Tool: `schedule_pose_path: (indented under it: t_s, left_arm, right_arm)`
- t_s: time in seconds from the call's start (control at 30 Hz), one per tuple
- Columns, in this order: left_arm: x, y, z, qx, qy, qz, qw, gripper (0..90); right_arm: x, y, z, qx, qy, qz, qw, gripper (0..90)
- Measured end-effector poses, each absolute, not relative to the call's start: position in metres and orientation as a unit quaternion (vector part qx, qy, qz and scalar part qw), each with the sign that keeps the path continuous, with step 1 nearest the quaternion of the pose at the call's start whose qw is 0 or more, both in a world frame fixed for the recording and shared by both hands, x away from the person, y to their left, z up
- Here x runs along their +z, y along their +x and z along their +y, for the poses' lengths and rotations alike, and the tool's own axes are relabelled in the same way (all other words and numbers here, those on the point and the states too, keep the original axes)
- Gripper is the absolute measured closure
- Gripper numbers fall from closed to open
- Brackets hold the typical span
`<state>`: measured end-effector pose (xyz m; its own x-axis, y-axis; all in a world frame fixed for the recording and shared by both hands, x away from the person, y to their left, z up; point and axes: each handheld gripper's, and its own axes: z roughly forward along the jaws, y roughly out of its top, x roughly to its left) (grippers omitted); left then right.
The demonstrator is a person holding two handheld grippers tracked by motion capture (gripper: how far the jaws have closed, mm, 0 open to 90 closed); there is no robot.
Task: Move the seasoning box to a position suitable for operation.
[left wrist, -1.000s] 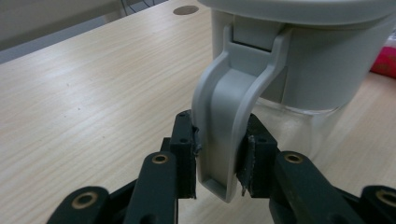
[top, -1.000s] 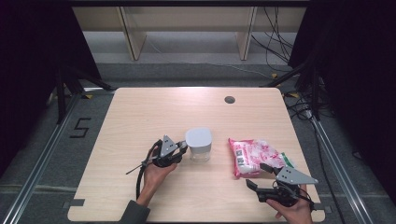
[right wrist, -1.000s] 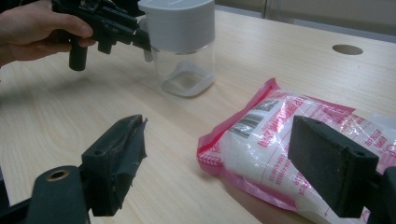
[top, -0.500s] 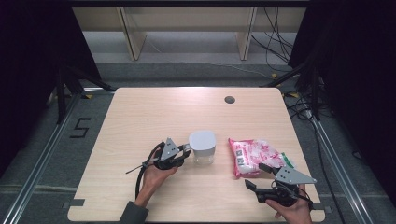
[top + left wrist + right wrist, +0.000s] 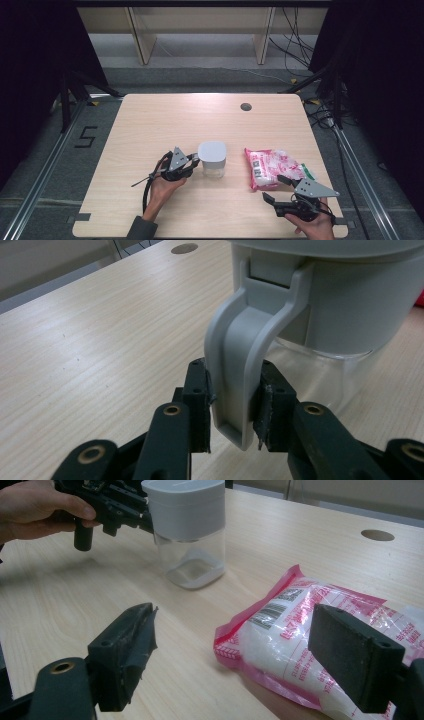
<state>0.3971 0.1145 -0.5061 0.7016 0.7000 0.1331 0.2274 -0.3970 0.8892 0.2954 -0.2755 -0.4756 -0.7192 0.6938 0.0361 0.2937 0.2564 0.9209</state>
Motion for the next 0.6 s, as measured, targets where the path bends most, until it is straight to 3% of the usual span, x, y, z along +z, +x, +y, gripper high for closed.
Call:
schedule_pose_path:
  t_s: [0.53, 0.6]
  left_arm:
    - [-0.5068, 0.3918, 0.114, 0.245, 0.802, 0.27, 0.472, 70.0]
    - [-0.5061, 0.3909, 0.1136, 0.243, 0.804, 0.274, 0.468, 69.9]
  right_arm:
    - [-0.4755, 0.2928, -0.2728, 0.514, 0.335, 0.77, 0.175, 19.9]
    - [-0.4755, 0.2954, -0.274, 0.521, 0.318, 0.769, 0.189, 19.9]
